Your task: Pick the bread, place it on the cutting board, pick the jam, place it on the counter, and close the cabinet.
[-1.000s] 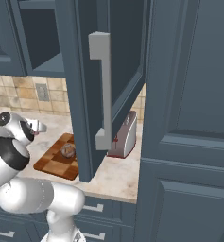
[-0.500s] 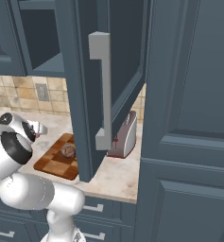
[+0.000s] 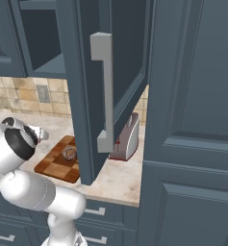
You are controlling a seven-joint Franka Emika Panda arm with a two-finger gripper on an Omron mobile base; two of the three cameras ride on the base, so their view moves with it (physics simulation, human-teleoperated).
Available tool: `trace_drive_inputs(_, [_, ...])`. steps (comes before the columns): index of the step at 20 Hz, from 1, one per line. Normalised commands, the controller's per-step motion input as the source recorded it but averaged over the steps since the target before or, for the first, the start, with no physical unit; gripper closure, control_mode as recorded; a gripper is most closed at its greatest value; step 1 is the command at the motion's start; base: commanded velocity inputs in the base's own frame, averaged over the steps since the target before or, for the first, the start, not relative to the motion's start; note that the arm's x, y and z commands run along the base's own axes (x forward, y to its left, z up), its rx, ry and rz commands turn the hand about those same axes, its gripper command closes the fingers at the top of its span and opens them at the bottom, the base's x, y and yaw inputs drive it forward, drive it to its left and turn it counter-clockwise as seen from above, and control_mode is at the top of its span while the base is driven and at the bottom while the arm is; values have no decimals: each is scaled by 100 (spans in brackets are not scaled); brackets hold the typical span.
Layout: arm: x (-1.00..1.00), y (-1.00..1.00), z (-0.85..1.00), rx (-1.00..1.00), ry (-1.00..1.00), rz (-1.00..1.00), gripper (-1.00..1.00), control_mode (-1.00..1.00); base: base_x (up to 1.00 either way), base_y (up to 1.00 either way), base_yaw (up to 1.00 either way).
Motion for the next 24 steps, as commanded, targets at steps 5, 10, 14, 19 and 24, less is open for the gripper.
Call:
trace_drive_inputs(5, [0, 3, -20, 0, 1, 0, 100, -100, 0, 0, 0])
trace_drive_inputs(10, [0, 3, -18, 0, 0, 0, 100, -100, 0, 0, 0])
trace_drive_inputs(14, [0, 3, -18, 0, 0, 0, 100, -100, 0, 0, 0])
trace_drive_inputs(19, [0, 4, -17, 0, 0, 0, 100, -100, 0, 0, 0])
trace_drive_inputs(24, [0, 5, -15, 0, 2, 0, 100, -100, 0, 0, 0])
